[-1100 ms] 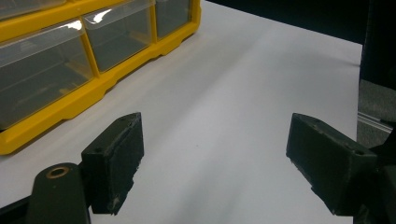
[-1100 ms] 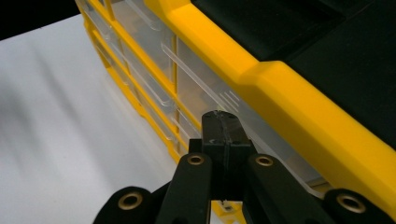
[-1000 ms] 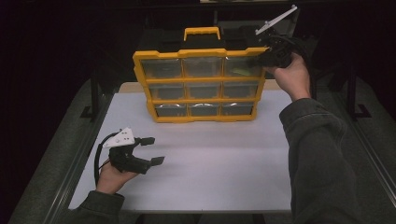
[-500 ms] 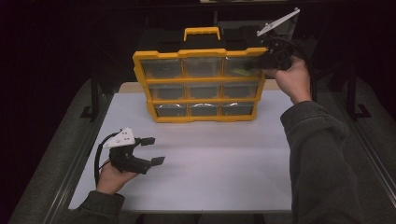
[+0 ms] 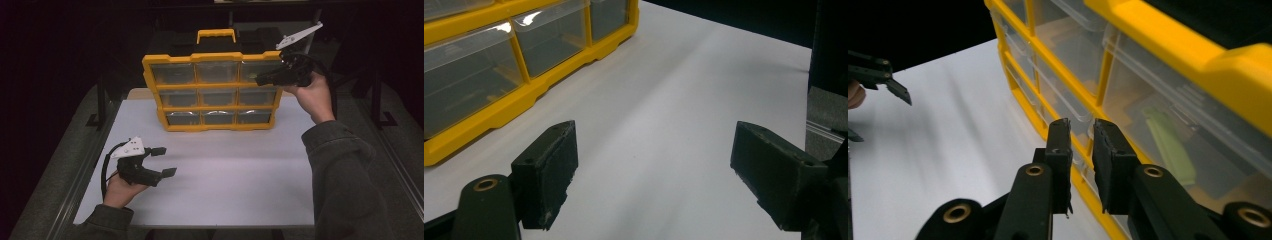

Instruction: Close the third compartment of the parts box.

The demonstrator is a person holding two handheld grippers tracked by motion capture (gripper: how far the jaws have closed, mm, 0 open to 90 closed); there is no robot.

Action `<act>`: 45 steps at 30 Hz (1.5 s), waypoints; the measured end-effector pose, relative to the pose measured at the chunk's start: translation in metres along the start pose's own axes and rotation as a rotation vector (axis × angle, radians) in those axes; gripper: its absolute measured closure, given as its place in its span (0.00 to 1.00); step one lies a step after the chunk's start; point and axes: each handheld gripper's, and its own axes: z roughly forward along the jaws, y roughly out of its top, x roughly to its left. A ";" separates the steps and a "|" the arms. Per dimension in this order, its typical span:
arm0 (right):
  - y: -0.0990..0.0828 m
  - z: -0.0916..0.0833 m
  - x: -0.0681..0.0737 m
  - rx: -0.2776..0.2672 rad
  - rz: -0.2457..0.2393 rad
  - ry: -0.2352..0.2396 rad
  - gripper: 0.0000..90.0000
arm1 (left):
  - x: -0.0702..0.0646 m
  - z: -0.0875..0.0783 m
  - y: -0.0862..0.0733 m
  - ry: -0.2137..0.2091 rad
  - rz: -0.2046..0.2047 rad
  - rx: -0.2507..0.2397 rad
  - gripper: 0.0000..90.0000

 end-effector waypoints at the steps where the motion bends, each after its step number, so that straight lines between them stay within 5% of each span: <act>1: -0.002 0.001 0.000 -0.005 0.001 0.005 0.83 | 0.000 0.000 0.000 -0.001 -0.005 0.000 0.21; 20: -0.030 0.011 0.010 -0.056 0.017 0.060 0.67 | 0.001 -0.001 0.000 0.001 -0.010 -0.004 0.21; 45: -0.071 0.015 0.026 -0.095 0.035 0.014 0.48 | 0.000 0.000 0.000 0.001 -0.015 0.001 0.21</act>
